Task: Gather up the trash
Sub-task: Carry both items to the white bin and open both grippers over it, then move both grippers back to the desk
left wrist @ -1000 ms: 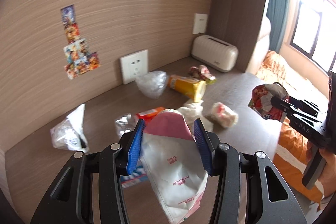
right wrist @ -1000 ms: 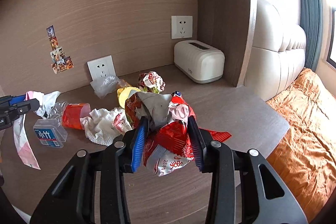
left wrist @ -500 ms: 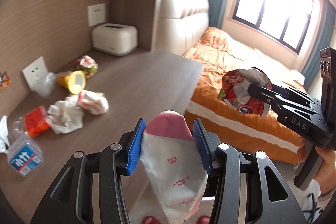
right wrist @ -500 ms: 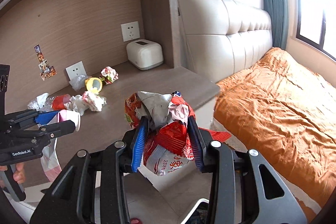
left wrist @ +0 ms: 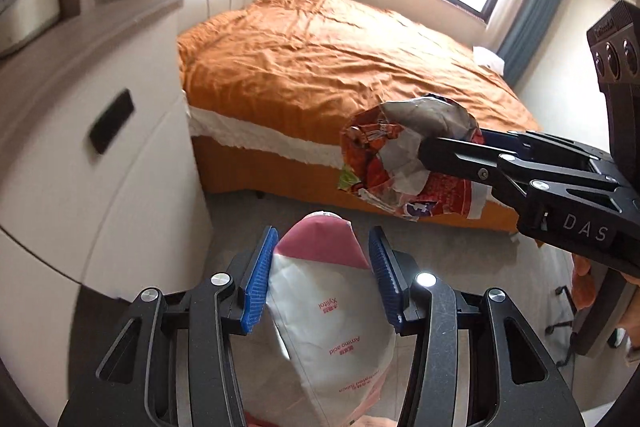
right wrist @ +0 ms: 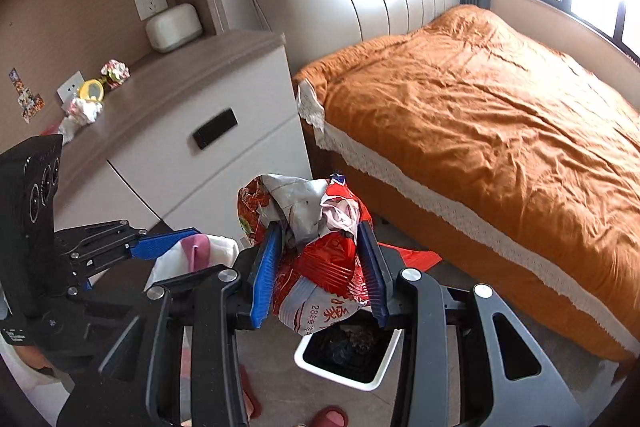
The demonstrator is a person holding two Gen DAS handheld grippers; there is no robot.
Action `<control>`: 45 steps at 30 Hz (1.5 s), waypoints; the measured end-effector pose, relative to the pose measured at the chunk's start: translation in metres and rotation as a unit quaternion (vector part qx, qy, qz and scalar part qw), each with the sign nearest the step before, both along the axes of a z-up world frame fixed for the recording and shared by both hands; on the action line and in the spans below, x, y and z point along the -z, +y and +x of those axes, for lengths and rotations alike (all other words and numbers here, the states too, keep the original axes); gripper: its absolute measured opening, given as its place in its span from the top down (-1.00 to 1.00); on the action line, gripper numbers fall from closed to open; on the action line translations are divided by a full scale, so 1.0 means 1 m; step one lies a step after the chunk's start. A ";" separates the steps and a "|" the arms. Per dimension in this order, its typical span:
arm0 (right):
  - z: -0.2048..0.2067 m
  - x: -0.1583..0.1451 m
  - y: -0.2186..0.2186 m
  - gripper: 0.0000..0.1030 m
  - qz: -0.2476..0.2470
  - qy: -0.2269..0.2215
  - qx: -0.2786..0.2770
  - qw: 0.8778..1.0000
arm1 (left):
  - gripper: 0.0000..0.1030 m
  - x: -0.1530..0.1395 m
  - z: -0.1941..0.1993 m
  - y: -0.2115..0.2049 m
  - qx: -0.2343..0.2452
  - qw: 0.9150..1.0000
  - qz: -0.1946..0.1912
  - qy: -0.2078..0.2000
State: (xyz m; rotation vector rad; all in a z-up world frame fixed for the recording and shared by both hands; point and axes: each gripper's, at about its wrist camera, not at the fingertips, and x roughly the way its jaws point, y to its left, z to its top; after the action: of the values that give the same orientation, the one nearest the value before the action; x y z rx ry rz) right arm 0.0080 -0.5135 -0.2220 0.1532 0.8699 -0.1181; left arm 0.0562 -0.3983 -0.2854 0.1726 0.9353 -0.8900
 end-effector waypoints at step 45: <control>0.019 0.137 -0.006 -0.91 -0.012 0.072 -0.006 0.997 | -0.90 0.109 0.022 0.010 -0.050 0.998 0.025 0.004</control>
State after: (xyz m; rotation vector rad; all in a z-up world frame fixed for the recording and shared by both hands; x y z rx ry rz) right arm 0.0275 -0.5197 -0.3586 0.1177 1.0127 -0.1304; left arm 0.0785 -0.3880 -0.3940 0.1648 0.9656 -0.7763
